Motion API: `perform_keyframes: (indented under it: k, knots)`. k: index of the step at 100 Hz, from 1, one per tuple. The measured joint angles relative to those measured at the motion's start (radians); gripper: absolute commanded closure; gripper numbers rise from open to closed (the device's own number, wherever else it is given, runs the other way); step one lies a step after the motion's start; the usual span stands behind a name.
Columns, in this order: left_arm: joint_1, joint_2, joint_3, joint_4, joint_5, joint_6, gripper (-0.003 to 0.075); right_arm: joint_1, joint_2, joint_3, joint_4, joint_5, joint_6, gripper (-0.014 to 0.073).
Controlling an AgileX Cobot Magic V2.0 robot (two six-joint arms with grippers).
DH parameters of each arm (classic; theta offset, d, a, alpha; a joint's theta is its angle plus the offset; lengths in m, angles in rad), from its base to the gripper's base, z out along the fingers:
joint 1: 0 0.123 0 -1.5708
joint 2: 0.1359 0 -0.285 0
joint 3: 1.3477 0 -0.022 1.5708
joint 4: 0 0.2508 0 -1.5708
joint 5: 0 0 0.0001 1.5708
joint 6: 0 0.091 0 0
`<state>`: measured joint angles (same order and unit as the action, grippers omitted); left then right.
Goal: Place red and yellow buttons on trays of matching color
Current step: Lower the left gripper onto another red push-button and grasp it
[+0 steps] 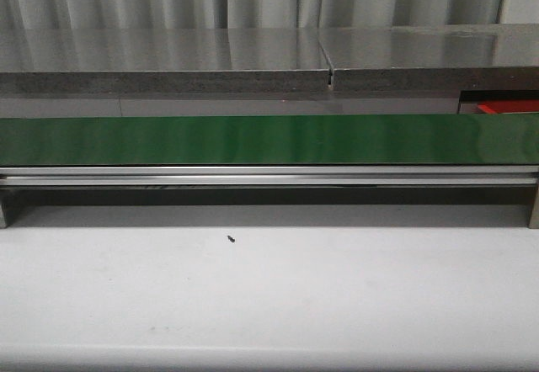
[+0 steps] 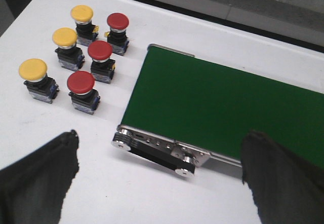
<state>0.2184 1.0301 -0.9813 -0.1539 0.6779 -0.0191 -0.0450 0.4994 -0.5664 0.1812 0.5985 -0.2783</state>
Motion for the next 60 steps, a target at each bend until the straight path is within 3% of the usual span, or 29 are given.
perform_keyframes:
  k: [33,60]
  knots:
    - [0.136,0.348,-0.156,-0.018,0.000,-0.004,0.0093,0.000,0.000,0.000,0.000,0.000,0.000,0.0711]
    - [0.174,0.561,-0.227,-0.020,-0.004,-0.004,0.0093,0.000,0.000,0.000,0.000,0.000,0.000,0.0711]
